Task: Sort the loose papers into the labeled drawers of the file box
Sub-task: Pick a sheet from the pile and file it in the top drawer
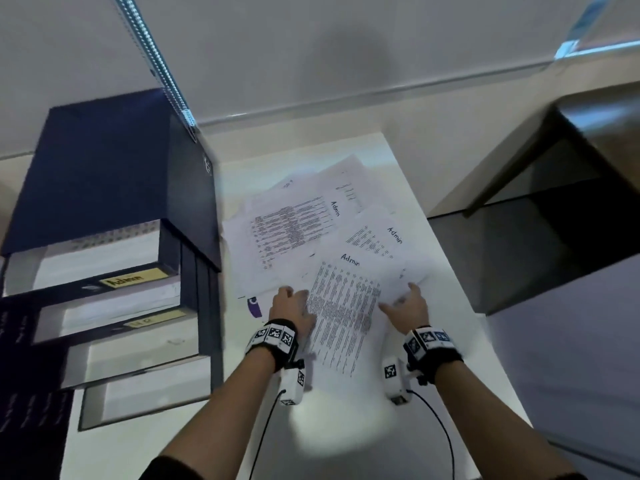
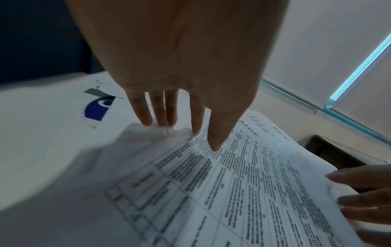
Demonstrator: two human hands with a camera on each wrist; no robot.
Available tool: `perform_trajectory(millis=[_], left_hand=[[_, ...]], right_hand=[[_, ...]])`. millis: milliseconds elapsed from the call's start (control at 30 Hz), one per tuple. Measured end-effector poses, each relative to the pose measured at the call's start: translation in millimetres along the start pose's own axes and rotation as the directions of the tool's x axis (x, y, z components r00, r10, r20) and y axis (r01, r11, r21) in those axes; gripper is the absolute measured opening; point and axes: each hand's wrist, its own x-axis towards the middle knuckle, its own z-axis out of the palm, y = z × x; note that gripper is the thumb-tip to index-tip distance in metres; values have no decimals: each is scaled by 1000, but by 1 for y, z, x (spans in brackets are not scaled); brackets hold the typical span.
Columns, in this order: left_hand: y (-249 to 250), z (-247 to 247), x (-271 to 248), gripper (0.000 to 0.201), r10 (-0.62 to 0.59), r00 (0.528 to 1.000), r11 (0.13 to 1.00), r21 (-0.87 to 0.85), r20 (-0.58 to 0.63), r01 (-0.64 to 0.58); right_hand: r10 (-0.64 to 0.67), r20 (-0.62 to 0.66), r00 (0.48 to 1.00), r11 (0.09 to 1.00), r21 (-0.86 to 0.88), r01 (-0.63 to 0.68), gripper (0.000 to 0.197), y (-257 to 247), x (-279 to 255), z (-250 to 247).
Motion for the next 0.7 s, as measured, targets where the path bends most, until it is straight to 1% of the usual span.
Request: perform_trajectory(millis=[33,67,100,133,167,200,267,333,367,400,433,467,500,533,567,600,633,667,700], left_hand=[[4,1,3,59,13,999,1000,-23,-53,-14],[7,3,8,67,13,997,998,-53,-74,-17],[10,4,11,76,7,998,997,-78,-59,-12],[13,5,15,84,0,1000,997,-78,-13,-1],[15,6,17,89,3,999,999,-47,32,-2],[16,7,19,91,12,998,1000,0,58,-12],[19,7,19,91,37,997,997,66,70,-41],[19,6,18,90,32,997,998,58,68,-36],[20,5,16,88,9,999,1000,17,51,-10],[20,3,16,85,-31,999,999,-40,23,32],[19,0,17,82,-70,997,994,-83,-18,69],[19,-4,16,78,-111,992,990,-95,-61,105],[16,-8,15,78,-143,984,986,-96,-102,133],[11,-10,15,81,-163,979,982,-113,-125,149],[7,-12,14,86,-165,979,979,-138,-120,148],[2,-12,15,91,-161,983,977,-152,-83,148],[-1,-10,15,95,-140,989,981,-141,-38,134],[-3,-6,15,95,-124,992,983,-133,2,123],[-3,-2,13,87,-104,994,982,-159,22,106]], right_hand=[[5,6,1000,998,55,-6,99,0,5,2],[19,14,1000,994,107,-20,101,1,10,4],[40,19,999,986,158,-42,104,1,13,6],[67,18,998,976,208,-70,106,0,16,8],[84,5,996,962,260,-83,106,-2,17,9],[95,-17,995,950,300,-86,102,-3,19,10],[93,-61,994,939,337,-67,90,-7,19,11],[54,-80,995,944,329,-24,81,-8,17,10],[10,-64,998,953,303,10,75,-7,18,10],[-58,-1,998,962,266,57,70,-5,18,9],[-139,111,984,968,226,111,64,-3,17,6],[-200,257,946,972,173,159,60,1,16,3],[-233,395,889,972,106,207,57,4,15,-1],[-224,496,839,969,23,245,55,6,12,-5],[-206,544,813,960,-46,274,54,10,10,-8],[-198,532,823,955,-84,284,55,15,10,-10],[-199,478,856,959,-84,270,58,20,8,-12],[-195,391,899,971,-50,232,63,23,7,-14],[-175,289,941,983,5,181,71,26,5,-16]])
